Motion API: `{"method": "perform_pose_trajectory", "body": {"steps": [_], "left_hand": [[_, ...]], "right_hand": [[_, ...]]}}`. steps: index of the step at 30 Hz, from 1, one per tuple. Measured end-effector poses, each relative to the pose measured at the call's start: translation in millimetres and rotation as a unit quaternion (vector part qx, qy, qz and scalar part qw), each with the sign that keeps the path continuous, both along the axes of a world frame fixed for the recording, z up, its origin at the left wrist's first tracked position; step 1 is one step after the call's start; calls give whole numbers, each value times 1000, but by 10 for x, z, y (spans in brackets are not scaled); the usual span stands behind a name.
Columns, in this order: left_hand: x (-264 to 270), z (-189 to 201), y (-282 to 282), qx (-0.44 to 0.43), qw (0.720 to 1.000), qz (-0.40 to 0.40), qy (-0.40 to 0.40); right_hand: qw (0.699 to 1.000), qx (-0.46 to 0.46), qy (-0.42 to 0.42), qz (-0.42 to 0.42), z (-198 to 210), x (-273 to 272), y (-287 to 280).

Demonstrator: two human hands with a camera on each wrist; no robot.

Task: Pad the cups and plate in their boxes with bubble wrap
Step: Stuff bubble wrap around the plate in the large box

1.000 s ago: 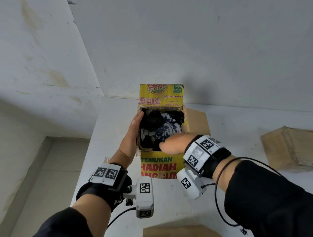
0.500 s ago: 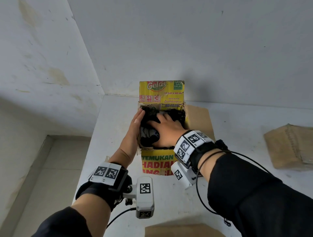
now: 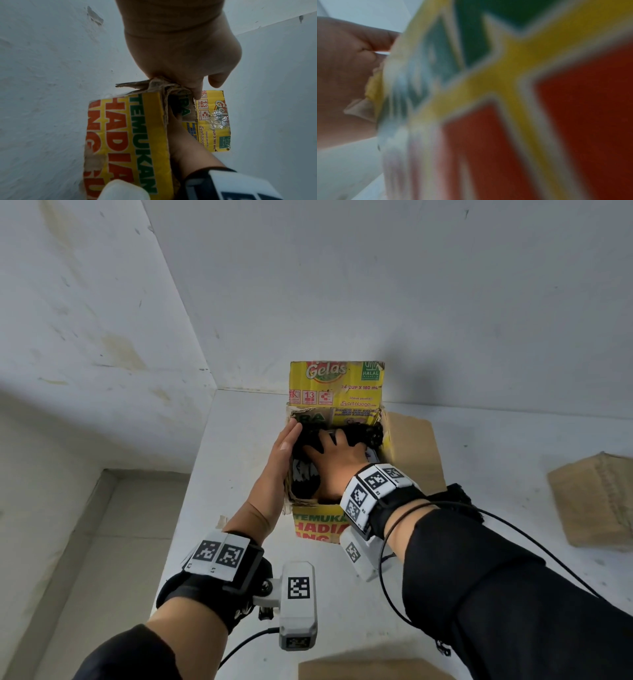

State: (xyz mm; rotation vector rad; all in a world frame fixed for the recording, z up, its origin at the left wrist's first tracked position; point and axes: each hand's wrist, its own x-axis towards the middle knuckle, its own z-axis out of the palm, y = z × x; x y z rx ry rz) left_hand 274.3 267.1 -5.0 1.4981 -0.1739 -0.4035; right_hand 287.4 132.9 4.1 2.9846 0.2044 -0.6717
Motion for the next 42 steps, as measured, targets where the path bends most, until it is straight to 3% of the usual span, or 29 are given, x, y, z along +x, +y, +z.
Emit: {"method": "perform_pose_trajectory", "body": {"steps": [6,9,11,15,21,25,29,31,35,42], "left_hand": [[-1,30,11,3,1000,1,0],[-4,32,17,-8,1000,-2,10],[-10,35,22,-3,1000,-1,4],[-28,51,-4,7,1000,-13,-5],[-72,13,-2,34,999,-18,-9],[-74,10,29,45,999,-19,-13],[-59,-21,63,36,999,-17,-22],[-16,-30,48,21,1000,-6,-3],[47,-21,42,16,1000,4,-6],[14,-13,22,25,999,-9,-28]], "right_hand": [[995,90,38,-1,157,-5,-88],[994,94,-51,-4,275,-68,-142],[990,85,-101,-54,283,-121,-175],[982,112,-27,-150,185,-104,-245],[975,129,15,-178,115,46,-278],[984,102,-32,-143,152,68,-252],[987,73,-144,-14,151,-1,-191],[987,113,-114,27,103,6,-175],[993,111,-39,15,21,42,-178],[994,106,-30,-8,-69,18,-117]]}}
